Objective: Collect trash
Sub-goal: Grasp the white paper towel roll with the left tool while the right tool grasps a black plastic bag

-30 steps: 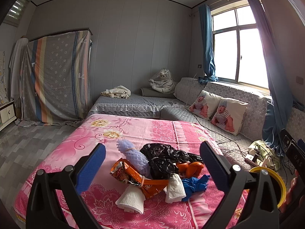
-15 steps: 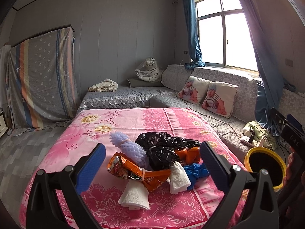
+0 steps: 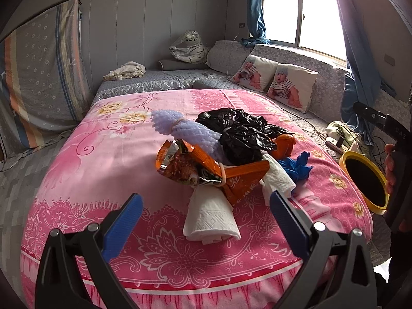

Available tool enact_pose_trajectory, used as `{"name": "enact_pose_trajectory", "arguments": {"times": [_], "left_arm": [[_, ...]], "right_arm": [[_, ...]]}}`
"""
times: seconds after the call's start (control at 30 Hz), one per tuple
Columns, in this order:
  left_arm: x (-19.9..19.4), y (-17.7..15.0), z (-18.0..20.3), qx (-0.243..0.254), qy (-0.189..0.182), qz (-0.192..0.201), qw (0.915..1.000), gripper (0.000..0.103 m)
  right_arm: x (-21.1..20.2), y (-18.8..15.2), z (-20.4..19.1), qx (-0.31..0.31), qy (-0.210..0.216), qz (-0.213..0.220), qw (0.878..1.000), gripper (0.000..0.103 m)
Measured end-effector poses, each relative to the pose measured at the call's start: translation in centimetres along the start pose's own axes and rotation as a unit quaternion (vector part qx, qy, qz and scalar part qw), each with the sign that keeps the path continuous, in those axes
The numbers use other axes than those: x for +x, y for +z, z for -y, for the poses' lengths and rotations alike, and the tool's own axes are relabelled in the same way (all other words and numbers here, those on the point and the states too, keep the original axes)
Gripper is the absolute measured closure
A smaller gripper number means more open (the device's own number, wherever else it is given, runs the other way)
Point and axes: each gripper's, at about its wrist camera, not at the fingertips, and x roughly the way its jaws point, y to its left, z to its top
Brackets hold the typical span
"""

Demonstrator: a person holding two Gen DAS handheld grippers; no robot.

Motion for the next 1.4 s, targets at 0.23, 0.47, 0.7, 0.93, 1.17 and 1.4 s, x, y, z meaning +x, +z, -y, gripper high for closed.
{"name": "enact_pose_trajectory", "arguments": {"times": [0.23,0.47,0.7,0.93,1.17,1.4], "left_arm": [[2.0,-0.8,-0.6,-0.001,-0.020,-0.032,0.9993,0.008],[3.3,-0.7,-0.8,-0.001,-0.031,-0.050,0.9982,0.008],[5.0,-0.6,-1.1,-0.001,-0.025,-0.079,0.9965,0.008],[6.7,-0.5,-1.6,-0.020,-0.031,-0.096,0.9947,0.008],[8.2,-0.6,-1.7,-0.028,-0.039,-0.117,0.9919,0.024],[9.1,-1.1,-1.8,-0.031,-0.050,-0.134,0.9892,0.056]], "right_arm": [[4.5,0.0,-2.7,-0.034,0.089,-0.068,0.993,0.008],[9.1,1.4,-7.2,-0.081,0.167,-0.112,0.976,0.008],[14.2,2.2,-11.4,-0.125,0.197,-0.165,0.958,0.008],[18.2,1.6,-12.4,-0.119,0.193,-0.200,0.953,0.008],[20.0,0.4,-12.4,-0.110,0.194,-0.223,0.949,0.009],[20.9,-0.4,-12.6,-0.114,0.186,-0.240,0.946,0.031]]}}
